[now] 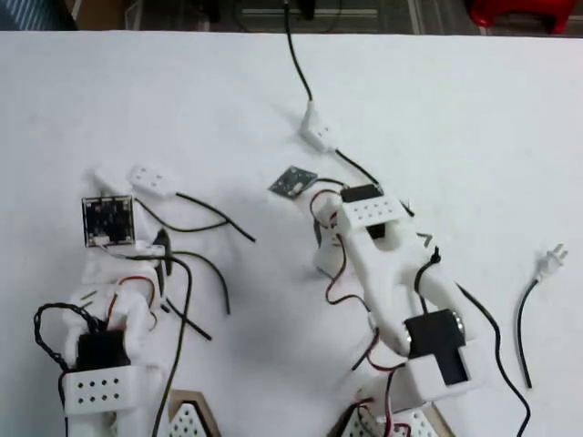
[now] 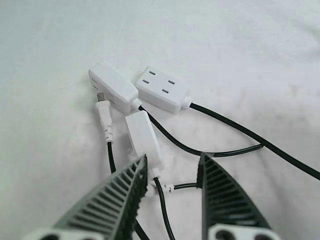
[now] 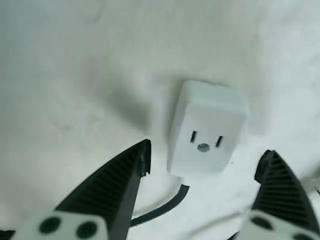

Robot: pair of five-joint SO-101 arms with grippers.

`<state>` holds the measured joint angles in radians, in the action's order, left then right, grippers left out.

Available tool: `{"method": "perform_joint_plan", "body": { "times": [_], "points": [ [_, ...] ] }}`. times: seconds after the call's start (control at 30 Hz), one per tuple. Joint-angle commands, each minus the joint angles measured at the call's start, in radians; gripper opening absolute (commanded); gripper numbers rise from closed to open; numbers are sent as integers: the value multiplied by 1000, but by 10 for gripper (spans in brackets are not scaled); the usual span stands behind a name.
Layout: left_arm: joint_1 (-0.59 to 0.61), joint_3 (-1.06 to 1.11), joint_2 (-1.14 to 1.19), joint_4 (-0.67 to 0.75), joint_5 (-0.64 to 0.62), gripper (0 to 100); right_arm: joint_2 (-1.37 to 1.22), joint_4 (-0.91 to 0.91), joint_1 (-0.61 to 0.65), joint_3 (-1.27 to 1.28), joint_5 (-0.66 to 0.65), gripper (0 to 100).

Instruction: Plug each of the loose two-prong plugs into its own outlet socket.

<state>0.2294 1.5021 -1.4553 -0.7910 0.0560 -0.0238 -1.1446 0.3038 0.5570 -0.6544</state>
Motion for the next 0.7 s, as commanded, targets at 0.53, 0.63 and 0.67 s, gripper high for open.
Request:
{"method": "perform_joint_plan", "body": {
  "times": [0.53, 0.63, 0.67],
  "points": [
    [-8, -8, -13, -2, 11, 173, -108, -222, 1, -313, 3, 330],
    [-8, -8, -13, -2, 11, 173, -117, -214, -10, -315, -2, 330],
    [-8, -8, -13, 0, 11, 173, -122, -208, -24, -316, -3, 330]
  ]
}}
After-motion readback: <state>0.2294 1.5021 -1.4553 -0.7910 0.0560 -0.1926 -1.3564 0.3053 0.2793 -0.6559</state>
